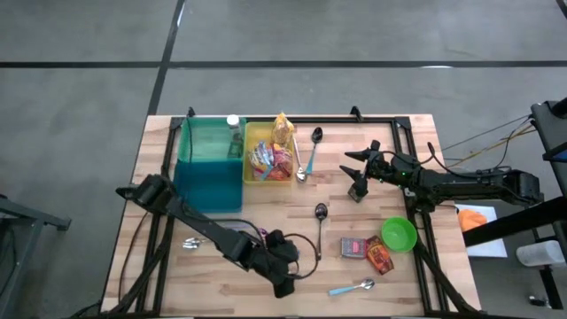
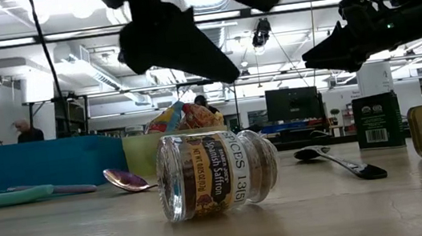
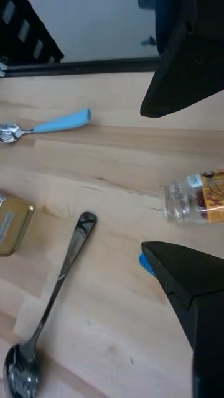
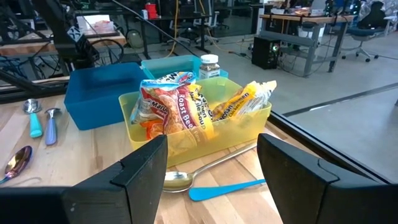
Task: Pick & Place Food Item
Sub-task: Put the brown spice bottle into the green bin
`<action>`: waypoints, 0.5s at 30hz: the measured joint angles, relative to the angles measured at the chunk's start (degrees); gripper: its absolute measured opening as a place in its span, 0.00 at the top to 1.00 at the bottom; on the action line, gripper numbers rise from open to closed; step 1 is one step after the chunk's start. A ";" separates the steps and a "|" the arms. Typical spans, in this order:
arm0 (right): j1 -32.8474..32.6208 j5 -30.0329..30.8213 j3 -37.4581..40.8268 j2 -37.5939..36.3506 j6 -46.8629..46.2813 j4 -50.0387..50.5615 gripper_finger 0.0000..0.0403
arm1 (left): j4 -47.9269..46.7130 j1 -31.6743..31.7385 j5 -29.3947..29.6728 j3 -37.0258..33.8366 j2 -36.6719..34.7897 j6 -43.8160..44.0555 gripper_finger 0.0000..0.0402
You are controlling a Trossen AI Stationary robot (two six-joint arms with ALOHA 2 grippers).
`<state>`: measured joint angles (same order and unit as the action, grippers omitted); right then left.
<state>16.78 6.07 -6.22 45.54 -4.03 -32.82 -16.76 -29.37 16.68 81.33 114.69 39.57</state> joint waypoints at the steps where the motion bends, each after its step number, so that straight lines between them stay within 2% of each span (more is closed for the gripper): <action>1: 0.00 0.00 0.00 0.00 0.00 0.00 0.39 | -0.06 -0.03 -0.01 0.64 0.68 -0.47 0.14; 15: 0.00 -0.02 0.00 0.00 0.00 -0.02 0.39 | -1.66 -0.03 0.14 2.76 6.16 0.79 0.14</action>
<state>16.78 6.04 -6.22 45.54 -4.03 -32.84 -18.41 -29.41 16.82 84.09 120.85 40.36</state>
